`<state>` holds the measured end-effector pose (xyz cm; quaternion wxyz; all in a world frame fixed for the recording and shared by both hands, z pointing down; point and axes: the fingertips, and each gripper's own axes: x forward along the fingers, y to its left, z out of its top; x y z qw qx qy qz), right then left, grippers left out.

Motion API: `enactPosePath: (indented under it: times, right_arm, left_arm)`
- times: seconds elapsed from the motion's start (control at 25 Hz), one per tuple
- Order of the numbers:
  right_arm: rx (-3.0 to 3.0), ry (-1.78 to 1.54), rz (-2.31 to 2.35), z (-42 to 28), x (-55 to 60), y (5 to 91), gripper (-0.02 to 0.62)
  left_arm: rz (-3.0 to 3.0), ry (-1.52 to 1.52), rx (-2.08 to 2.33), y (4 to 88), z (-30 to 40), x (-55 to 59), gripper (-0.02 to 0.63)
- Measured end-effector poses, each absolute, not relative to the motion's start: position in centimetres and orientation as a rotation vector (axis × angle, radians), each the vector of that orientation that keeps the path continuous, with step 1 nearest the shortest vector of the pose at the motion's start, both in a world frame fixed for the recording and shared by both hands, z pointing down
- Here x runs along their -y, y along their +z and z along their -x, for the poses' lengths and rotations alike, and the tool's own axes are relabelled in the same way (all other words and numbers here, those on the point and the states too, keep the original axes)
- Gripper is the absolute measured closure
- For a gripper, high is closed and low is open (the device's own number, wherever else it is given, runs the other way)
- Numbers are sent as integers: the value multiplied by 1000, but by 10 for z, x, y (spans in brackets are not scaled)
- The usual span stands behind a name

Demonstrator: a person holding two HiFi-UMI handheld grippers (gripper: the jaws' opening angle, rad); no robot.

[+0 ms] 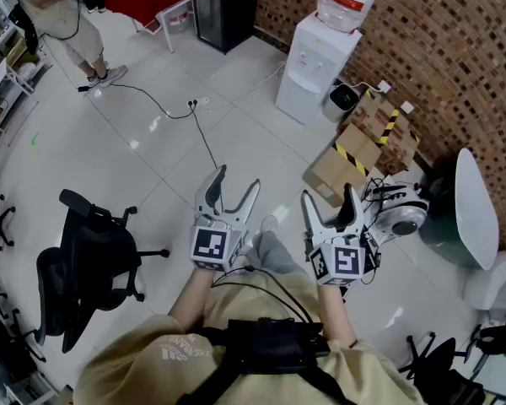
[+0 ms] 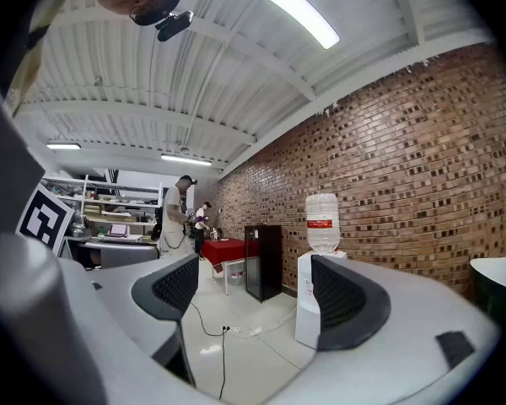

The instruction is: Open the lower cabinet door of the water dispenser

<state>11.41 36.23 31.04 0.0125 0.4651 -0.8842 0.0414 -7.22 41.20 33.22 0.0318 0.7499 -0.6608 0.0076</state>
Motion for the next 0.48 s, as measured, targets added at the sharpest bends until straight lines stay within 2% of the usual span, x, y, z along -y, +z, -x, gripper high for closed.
enactPosePath:
  times: [0.48]
  right_arm:
    - [2865, 157, -1505, -113, -204, 295, 160]
  left_arm:
    - [-2364, 57, 1998, 303, 65, -268, 312]
